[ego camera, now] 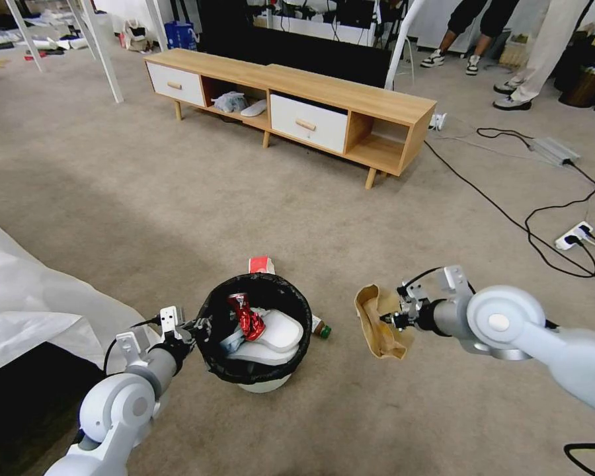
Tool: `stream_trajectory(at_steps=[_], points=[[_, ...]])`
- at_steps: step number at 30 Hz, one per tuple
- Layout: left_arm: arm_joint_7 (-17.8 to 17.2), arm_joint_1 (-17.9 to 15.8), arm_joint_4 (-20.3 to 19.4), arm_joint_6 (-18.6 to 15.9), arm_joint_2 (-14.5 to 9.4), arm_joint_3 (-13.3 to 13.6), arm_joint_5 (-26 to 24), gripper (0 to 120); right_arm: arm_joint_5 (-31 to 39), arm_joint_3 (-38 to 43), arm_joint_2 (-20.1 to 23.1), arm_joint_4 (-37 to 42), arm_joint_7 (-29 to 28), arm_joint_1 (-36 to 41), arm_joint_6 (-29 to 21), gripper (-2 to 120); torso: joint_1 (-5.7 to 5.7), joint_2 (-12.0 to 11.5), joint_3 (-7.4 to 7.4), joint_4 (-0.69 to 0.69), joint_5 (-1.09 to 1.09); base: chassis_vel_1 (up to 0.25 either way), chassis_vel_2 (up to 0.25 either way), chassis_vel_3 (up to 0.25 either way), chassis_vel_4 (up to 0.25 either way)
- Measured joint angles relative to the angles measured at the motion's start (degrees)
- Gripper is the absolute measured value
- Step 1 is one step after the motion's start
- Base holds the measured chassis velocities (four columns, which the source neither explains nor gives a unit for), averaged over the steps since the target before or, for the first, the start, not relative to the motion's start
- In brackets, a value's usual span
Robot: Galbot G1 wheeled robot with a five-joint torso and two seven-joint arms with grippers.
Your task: Pick up the trash bin and place the garbage on the floor into it.
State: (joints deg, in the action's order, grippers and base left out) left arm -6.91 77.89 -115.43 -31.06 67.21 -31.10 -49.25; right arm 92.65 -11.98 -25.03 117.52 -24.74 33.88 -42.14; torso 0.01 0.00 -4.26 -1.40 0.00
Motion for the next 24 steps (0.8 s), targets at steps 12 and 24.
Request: stream_trajectory(at_steps=[12,24], points=[[0.81,0.6,-1.71,-0.87,-2.17,0.15,-1.3,0,-0.18,0.91,-2.19,5.73,2.28,-5.42,0.0,0,0.0,0.0,0.0,0.0,-0.01,0.0,0.0,0.0,0.0],[1.88,1.5,-2.87,-1.25,-2.29,1.02,-0.98,0,-0.09,-3.69,-8.86,6.6,2.66,-15.36,0.0,0,0.0,0.0,0.0,0.0,-0.01,0.0,0.0,0.0,0.0]])
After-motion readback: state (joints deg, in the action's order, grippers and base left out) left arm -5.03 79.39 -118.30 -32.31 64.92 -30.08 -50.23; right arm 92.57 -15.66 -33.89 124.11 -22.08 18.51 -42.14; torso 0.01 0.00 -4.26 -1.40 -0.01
